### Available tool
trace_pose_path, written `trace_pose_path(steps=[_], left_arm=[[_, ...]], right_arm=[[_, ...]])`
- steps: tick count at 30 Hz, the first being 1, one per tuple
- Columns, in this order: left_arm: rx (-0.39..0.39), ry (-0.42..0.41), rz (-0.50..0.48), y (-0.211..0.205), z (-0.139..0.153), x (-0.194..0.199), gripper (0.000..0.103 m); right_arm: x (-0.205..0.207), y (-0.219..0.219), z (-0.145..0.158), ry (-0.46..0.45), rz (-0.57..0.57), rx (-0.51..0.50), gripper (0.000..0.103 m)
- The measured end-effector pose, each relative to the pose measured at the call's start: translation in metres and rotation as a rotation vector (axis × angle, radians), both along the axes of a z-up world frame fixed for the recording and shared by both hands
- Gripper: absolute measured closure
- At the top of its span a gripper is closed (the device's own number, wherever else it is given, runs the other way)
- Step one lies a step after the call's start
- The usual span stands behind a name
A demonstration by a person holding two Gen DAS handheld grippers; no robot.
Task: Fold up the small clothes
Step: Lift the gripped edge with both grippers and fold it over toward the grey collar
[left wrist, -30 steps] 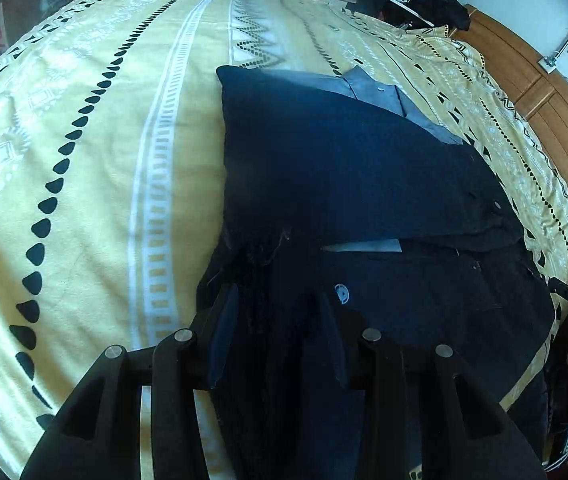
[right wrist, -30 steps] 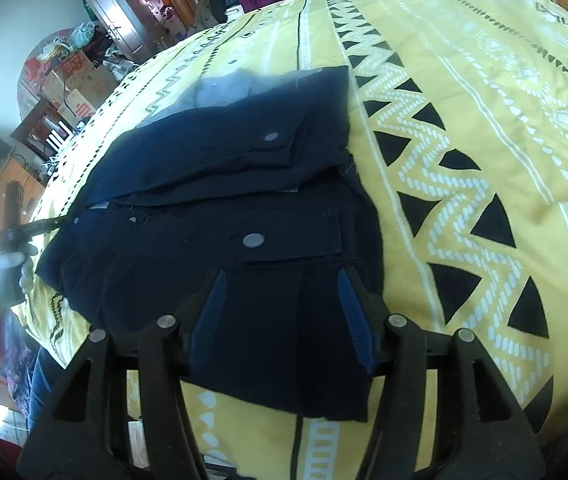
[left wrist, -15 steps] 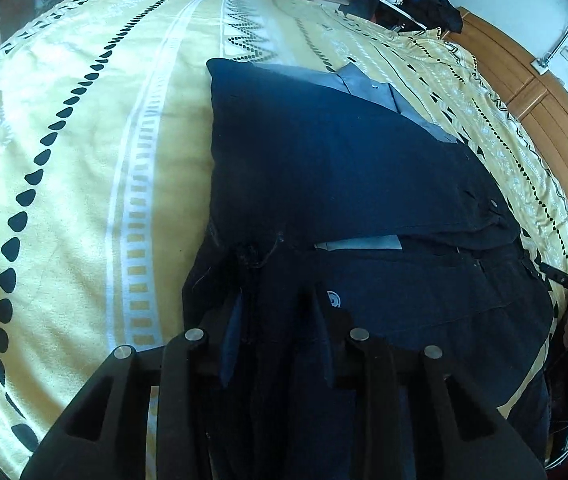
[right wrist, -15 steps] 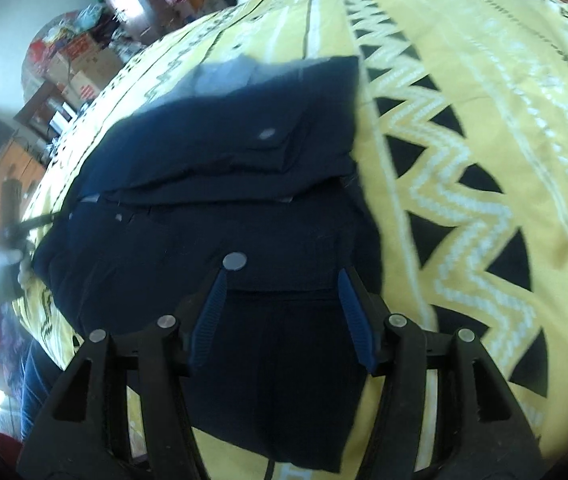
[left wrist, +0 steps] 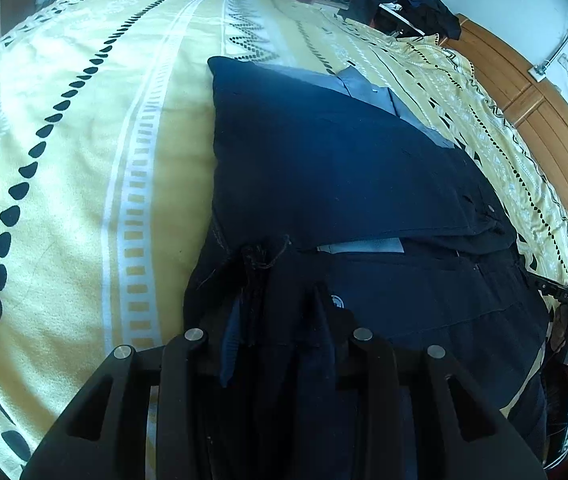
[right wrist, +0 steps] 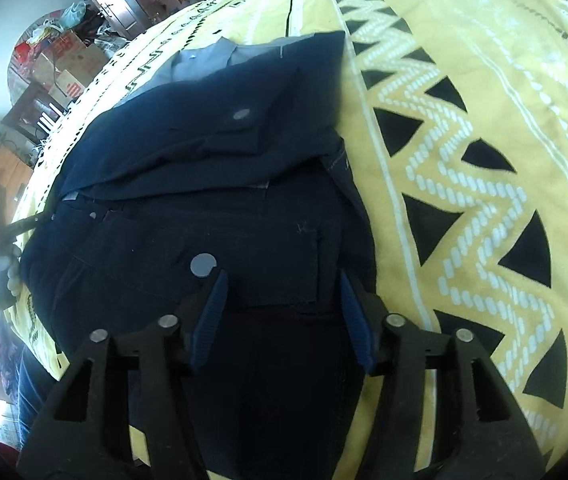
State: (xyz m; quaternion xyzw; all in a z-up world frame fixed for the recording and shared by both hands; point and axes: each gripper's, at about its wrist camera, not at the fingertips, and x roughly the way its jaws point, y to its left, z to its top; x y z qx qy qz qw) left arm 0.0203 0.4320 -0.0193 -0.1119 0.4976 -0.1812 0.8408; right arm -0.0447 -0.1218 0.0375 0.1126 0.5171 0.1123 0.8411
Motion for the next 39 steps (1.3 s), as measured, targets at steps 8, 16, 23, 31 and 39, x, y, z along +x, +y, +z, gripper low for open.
trace_pose_path(steps=[8, 16, 23, 31, 39], left_arm=[[-0.007, -0.037, -0.01, 0.001, 0.0, -0.003, 0.08], [0.008, -0.074, -0.033, -0.005, 0.002, -0.009, 0.084], [-0.026, -0.054, -0.038, -0.002, -0.005, -0.006, 0.083], [0.03, -0.146, -0.053, -0.014, 0.021, -0.025, 0.091], [-0.064, -0.3, -0.017, -0.012, 0.08, -0.057, 0.092]], right_arm=[[0.001, -0.008, -0.001, -0.02, -0.007, 0.03, 0.058], [-0.006, -0.004, 0.004, -0.082, -0.027, -0.029, 0.08], [0.007, -0.011, -0.01, -0.031, -0.022, 0.014, 0.06], [-0.014, -0.003, 0.039, -0.17, -0.029, -0.013, 0.095], [-0.031, 0.009, 0.102, -0.318, -0.03, 0.035, 0.095]])
